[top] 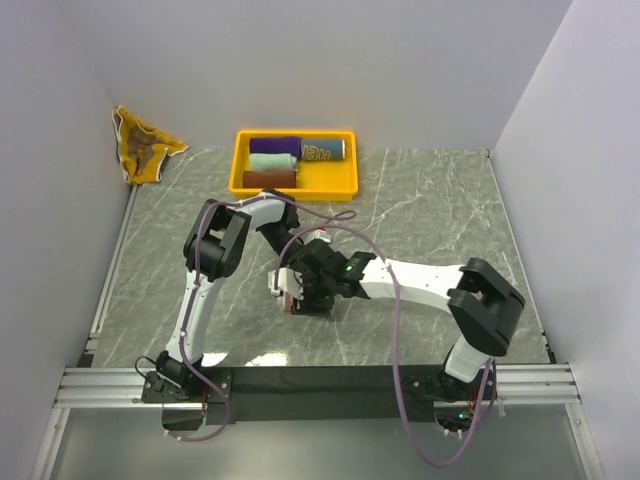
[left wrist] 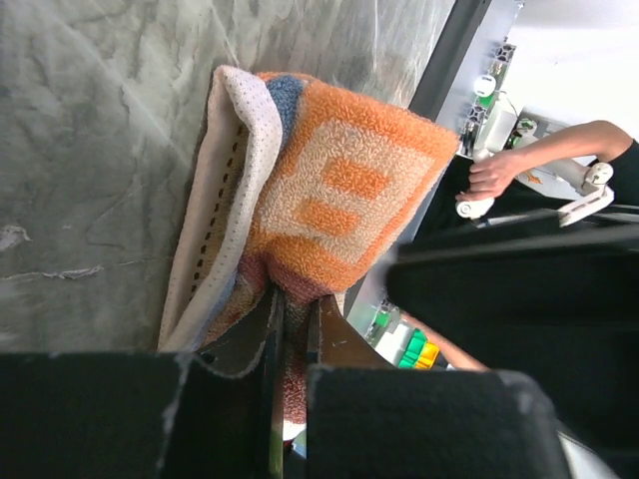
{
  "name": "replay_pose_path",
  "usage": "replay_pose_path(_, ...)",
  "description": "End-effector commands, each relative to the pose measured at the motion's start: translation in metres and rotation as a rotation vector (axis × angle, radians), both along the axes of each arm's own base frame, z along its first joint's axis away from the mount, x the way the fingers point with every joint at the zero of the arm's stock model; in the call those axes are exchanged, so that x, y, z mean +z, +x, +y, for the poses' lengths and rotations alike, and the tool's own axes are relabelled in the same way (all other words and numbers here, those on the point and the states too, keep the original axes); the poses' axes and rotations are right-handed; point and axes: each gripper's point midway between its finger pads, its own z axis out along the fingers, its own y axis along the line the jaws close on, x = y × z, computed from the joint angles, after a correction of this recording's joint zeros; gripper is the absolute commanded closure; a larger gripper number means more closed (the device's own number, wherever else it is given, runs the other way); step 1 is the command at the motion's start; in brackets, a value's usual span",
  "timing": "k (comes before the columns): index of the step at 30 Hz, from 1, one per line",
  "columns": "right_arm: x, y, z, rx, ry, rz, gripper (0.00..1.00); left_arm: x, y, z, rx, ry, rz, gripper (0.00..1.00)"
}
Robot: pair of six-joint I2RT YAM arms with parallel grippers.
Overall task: Roll the towels
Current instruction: Roll the towel
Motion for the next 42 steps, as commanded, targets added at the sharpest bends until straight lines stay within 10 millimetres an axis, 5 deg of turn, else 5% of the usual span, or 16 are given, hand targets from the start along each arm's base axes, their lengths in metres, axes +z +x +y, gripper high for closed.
replay_pose_path(1,-0.005,0.022,0.017,0.016,-0.010,-0.109,0.38,-0.104,0.034,0.041,-0.207,0.158,-0.311,0.91)
replay_pose_path(8,-0.048,0.027,0.003,0.037,-0.132,-0.126,0.41,-0.103,0.030,0.043,-0.211,0.145,-0.291,0.87)
replay_pose_path(11,-0.061,0.018,-0.003,0.057,-0.175,-0.078,0.52,-0.097,0.031,0.042,-0.201,0.122,-0.284,0.81)
replay_pose_path(16,-0.061,0.002,-0.004,0.077,-0.203,0.078,0.84,-0.072,0.042,0.040,-0.116,0.044,-0.301,0.70)
replay_pose_path(23,-0.062,-0.010,-0.007,0.079,-0.232,0.209,0.99,-0.027,0.072,0.060,0.139,-0.097,-0.318,0.58)
replay_pose_path(32,-0.054,0.003,0.001,-0.016,-0.190,0.407,1.00,0.027,0.098,0.128,0.394,-0.199,-0.470,0.48)
replay_pose_path(36,-0.045,0.014,0.007,-0.064,-0.144,0.558,0.99,0.053,0.115,0.186,0.589,-0.153,-0.603,0.47)
replay_pose_path(37,-0.044,0.017,0.007,-0.073,-0.136,0.579,0.99,0.071,0.117,0.195,0.611,-0.144,-0.684,0.47)
replay_pose_path(39,-0.043,0.024,0.010,-0.097,-0.127,0.631,0.99,0.073,0.117,0.213,0.635,-0.075,-0.783,0.48)
replay_pose_path(42,-0.043,0.031,0.012,-0.120,-0.105,0.701,0.99,0.112,0.105,0.219,0.550,-0.011,-1.079,0.47)
